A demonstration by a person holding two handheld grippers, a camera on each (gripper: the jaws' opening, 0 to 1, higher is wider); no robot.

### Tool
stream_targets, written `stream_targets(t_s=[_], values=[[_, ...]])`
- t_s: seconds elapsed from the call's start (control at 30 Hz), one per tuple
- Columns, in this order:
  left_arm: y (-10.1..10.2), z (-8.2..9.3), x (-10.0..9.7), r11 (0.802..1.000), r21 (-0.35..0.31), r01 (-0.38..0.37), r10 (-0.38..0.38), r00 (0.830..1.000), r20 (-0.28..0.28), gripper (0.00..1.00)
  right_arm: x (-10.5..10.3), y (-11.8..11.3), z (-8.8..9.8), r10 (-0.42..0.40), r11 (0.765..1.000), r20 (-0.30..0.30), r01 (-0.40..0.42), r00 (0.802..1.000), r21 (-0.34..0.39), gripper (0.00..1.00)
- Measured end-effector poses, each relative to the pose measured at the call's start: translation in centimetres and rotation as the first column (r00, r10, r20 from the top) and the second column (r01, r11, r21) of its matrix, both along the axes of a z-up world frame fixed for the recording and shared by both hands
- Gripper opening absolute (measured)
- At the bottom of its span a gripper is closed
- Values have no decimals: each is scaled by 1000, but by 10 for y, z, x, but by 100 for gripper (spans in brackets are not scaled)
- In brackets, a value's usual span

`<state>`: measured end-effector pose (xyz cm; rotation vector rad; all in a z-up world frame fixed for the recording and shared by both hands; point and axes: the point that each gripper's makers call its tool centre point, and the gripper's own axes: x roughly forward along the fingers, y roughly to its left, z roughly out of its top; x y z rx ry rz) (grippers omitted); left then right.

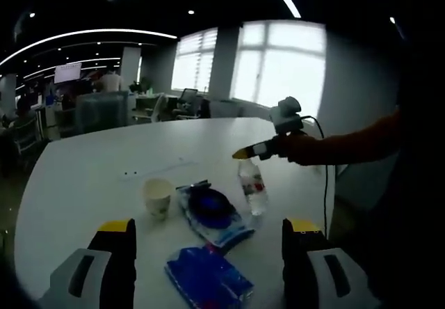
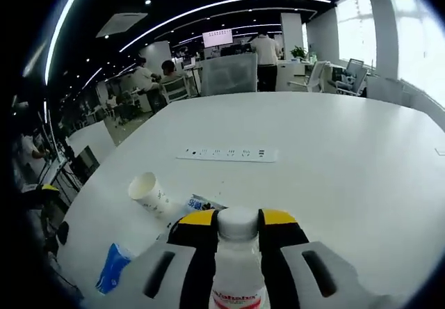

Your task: Arrange the tabletop items into an orderly group along one side of the table until the central work area is clear of visible clutter.

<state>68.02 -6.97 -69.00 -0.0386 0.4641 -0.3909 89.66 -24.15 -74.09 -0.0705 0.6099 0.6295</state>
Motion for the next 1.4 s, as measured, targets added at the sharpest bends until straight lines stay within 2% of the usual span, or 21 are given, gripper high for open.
stream_targets(t_s=[0.37,0.6,0.8,1.4], values=[[-9,-1,-6,1000,7,-7,7,1000,-3,85,-30,-18,14,9,1000,78,-11,997,16,18],[-13,-3,-8,1000,10,-9,9,1000,-6,85,-43,-30,19,-9,1000,94,6,996,29,18],[-16,-2,-7,1000,13,-6,6,1000,-4,85,-57,-35,23,12,1000,112,-13,994,15,18],[-15,-4,-5,1000,17,1,-1,1000,6,85,-87,-40,17,80,996,148,-72,986,-61,19]])
